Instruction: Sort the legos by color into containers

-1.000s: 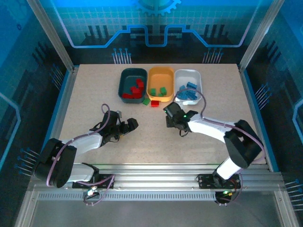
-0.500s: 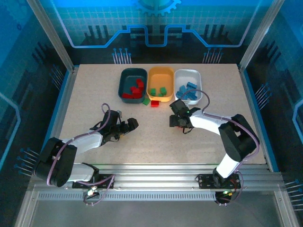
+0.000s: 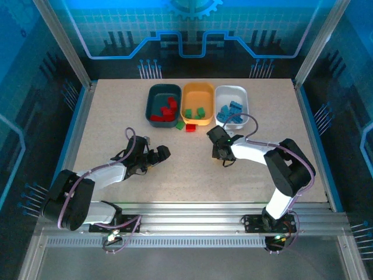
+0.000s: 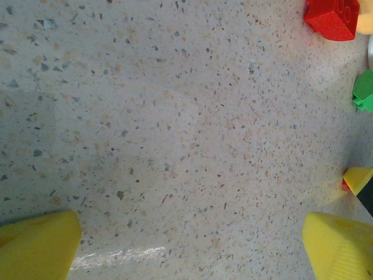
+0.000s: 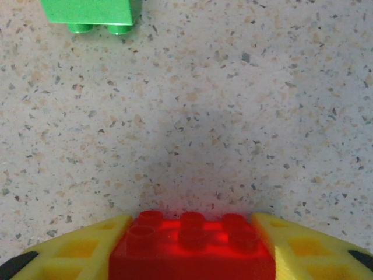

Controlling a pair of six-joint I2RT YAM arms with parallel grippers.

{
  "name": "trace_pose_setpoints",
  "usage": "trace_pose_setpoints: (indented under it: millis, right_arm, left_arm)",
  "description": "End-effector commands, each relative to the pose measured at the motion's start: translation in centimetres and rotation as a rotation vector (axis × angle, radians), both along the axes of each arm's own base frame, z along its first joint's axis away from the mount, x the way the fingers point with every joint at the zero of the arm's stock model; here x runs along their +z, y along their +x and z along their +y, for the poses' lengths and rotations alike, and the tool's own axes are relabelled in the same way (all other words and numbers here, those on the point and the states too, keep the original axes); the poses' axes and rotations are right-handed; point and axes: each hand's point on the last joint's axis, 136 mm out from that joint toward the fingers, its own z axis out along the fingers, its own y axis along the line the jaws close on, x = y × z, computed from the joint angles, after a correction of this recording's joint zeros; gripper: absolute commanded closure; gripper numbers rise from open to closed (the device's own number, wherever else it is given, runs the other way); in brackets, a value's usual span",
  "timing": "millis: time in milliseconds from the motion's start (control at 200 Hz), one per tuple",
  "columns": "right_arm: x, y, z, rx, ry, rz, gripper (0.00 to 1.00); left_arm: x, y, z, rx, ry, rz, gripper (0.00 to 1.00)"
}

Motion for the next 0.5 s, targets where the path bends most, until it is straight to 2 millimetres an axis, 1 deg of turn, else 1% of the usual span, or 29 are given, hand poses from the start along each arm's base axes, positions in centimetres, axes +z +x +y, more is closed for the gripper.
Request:
trace_pose_setpoints:
  millis: [0, 110, 205, 335, 405, 495]
  right_arm:
    - [1.2, 0.1, 0.5, 0.014, -0.013, -0.046, 0.57]
    - [3.0, 0.7, 2.0, 0.061, -0.004, -0.099, 0.57]
    - [4.8, 1.5, 3.6, 0.101, 0.013, -0.140, 0.57]
    - [7.3, 2.8, 6.9, 0.179, 0.035, -0.193, 0.57]
    - [8.6, 3.8, 8.9, 0.221, 0.057, -0.219, 0.57]
    - [10.2, 5.5, 12.4, 0.302, 0.126, -0.252, 0.57]
  left_arm:
    - [-1.6, -1.6, -1.7, -0.079, -0.046, 0.053, 0.01]
    - [-1.1, -1.6, -1.5, -0.085, -0.035, 0.050, 0.01]
    - [-0.4, -1.4, -0.8, -0.069, -0.037, 0.037, 0.01]
    - [0.7, -1.0, 0.8, -0.003, -0.068, 0.052, 0.01]
    - [1.4, -0.7, 1.5, 0.037, -0.098, 0.061, 0.01]
    - [2.1, -0.8, 2.6, 0.092, -0.126, 0.060, 0.01]
